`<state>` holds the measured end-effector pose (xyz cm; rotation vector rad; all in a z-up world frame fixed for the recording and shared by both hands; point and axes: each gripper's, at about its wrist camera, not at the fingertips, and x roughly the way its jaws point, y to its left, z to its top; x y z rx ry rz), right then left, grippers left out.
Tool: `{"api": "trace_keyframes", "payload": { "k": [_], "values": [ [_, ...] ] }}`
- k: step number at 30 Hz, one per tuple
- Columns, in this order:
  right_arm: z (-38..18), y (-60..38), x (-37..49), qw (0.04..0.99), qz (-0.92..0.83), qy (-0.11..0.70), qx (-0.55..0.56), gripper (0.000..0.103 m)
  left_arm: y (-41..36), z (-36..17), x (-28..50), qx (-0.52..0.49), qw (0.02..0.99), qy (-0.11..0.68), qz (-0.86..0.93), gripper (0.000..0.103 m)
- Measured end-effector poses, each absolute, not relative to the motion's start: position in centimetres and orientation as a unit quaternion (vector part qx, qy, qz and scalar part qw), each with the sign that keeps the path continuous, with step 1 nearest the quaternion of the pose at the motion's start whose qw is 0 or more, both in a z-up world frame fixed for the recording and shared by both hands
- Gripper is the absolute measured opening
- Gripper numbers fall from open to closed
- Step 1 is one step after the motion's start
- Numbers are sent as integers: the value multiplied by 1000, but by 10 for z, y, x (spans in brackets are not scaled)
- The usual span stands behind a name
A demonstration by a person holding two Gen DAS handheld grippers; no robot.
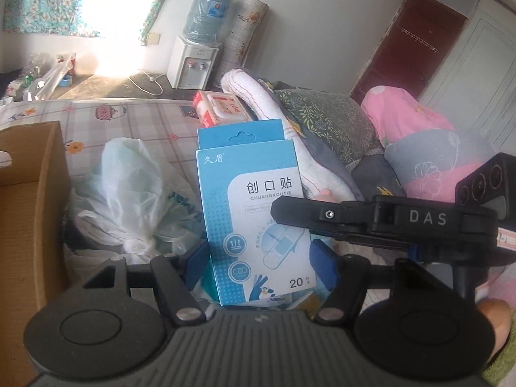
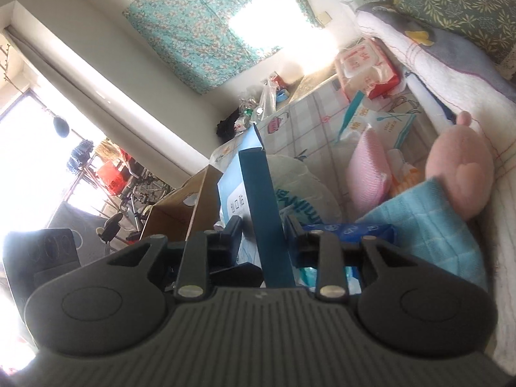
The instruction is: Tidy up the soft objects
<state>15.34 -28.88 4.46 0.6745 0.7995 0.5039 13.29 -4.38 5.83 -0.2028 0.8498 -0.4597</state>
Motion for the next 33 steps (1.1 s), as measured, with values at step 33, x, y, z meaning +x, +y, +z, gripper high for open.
{"api": "trace_keyframes", "payload": {
  "k": [33],
  "values": [
    [31,-79,267,822,316,427,205,30,161,-46,263,-84,832,547,21,63]
  ]
}}
